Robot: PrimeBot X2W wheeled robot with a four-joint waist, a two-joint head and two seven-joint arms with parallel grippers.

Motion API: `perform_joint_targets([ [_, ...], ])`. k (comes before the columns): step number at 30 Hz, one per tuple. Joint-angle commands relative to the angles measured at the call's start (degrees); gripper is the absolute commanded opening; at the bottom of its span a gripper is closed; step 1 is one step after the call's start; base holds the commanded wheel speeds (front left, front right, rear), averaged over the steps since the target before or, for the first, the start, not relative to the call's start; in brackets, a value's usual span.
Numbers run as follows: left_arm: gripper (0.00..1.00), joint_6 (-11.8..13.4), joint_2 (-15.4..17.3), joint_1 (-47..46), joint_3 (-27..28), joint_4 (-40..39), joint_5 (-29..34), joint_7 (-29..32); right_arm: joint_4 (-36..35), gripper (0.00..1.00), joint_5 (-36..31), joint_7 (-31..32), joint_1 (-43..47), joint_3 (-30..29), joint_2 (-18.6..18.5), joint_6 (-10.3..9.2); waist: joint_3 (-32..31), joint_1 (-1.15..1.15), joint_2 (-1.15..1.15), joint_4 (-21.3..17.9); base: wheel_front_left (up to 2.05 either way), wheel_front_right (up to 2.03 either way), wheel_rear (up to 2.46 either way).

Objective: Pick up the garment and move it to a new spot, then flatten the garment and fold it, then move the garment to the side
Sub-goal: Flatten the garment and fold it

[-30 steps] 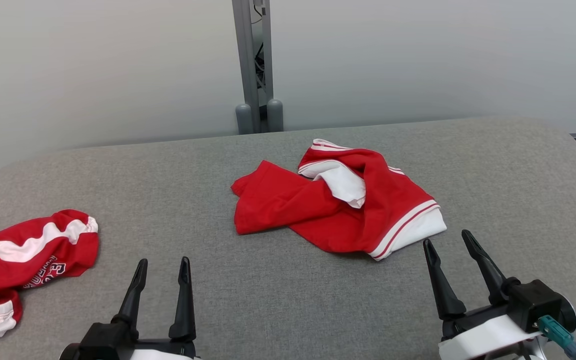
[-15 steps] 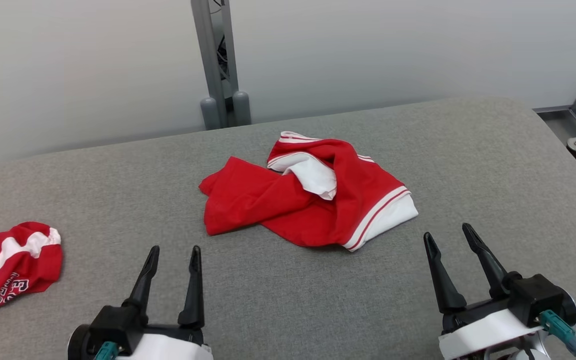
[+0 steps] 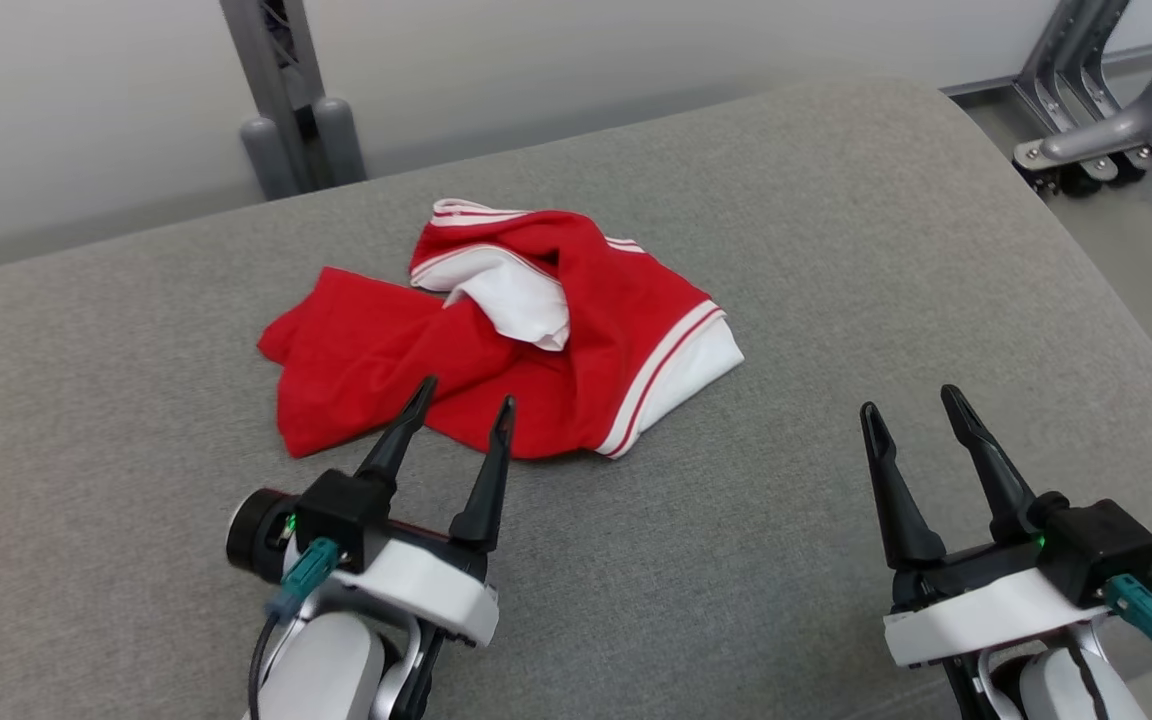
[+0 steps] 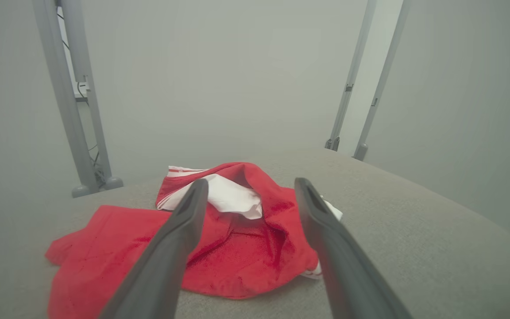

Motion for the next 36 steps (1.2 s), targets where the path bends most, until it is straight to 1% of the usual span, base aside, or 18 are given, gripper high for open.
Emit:
perform_joint_targets([
  [1, 1.00, -0.5, 0.2, -1.8, -0.4, 0.6, 0.3, -0.2, -0.3, 1.00, 0.5, -0.1, -0.7, -0.1, -0.3, 0.01, 2.6, 0.00, 0.00, -2.6, 0.00, 0.00, 0.00],
  [2, 1.00, -1.6, 0.2, -4.7, -1.7, 2.7, 1.0, -0.2, -0.5, 1.00, 1.3, -0.1, -1.3, -0.4, -0.3, 0.01, 3.9, 0.00, 0.00, -3.9, 0.00, 0.00, 0.00],
  [7, 1.00, -3.3, 0.3, -11.7, -5.5, 6.8, 1.8, 0.1, -1.0, 1.00, 2.7, -0.1, -2.3, -0.5, -0.3, 0.01, 6.7, 0.00, 0.00, -6.3, 0.00, 0.00, 0.00],
  [13, 1.00, -4.8, 0.3, -18.9, -10.3, 11.9, 2.9, 3.3, -1.4, 1.00, 4.1, -0.1, -3.6, 0.1, -0.3, 0.01, 9.6, 0.00, 0.00, -8.5, 0.00, 0.00, 0.00],
  [17, 1.00, -5.3, 0.3, -22.7, -14.0, 15.1, 2.4, 6.1, -1.6, 1.00, 4.7, -0.1, -4.3, 0.5, -0.3, 0.01, 11.2, 0.00, 0.00, -9.5, 0.00, 0.00, 0.00],
  [21, 1.00, -4.1, 0.2, -25.6, -16.6, 19.7, 1.7, 11.5, -1.3, 1.00, 6.0, -0.1, -4.9, 1.2, -0.3, 0.01, 12.4, 0.00, 0.00, -10.3, 0.00, 0.00, 0.00],
  [23, 1.00, -3.0, 0.3, -26.5, -17.4, 21.7, 1.2, 13.3, -1.3, 1.00, 6.5, -0.1, -5.2, 1.4, -0.3, 0.01, 12.8, 0.00, 0.00, -10.7, 0.00, 0.00, 0.00],
  [27, 1.00, 0.2, 0.6, -28.5, -19.1, 27.0, 3.5, 16.6, -1.5, 1.00, 7.1, -0.1, -5.4, 1.7, -0.3, 0.01, 13.3, 0.00, 0.00, -11.2, 0.00, 0.00, 0.00],
  [29, 1.00, 2.0, 1.1, -29.8, -19.9, 28.8, 5.2, 17.1, -1.5, 1.00, 7.4, -0.1, -5.3, 1.8, -0.3, 0.01, 13.4, 0.00, 0.00, -11.4, 0.00, 0.00, 0.00],
  [31, 1.00, 2.9, 1.5, -30.1, -20.6, 30.5, 6.2, 17.7, -1.5, 1.00, 7.3, -0.1, -5.1, 1.6, -0.3, 0.01, 13.4, 0.00, 0.00, -11.3, 0.00, 0.00, 0.00],
  [32, 0.48, 3.2, 1.5, -30.4, -20.8, 31.2, 6.4, 18.0, -1.5, 1.00, 7.3, -0.1, -5.0, 1.7, -0.3, 0.01, 13.3, 0.00, 0.00, -11.3, 0.00, 0.00, 0.00],
  [33, 0.00, 3.2, 1.5, -30.7, -21.0, 31.7, 6.6, 18.0, -1.5, 1.00, 7.3, -0.1, -5.0, 1.8, -0.3, 0.01, 13.3, 0.00, 0.00, -11.2, 0.00, 0.00, 0.00],
  [36, 0.00, 2.7, 1.4, -30.8, -20.7, 32.5, 5.7, 17.4, -1.4, 1.00, 7.3, -0.1, -5.1, 1.9, -0.3, 0.01, 13.1, 0.00, 0.00, -11.0, 0.00, 0.00, 0.00],
])
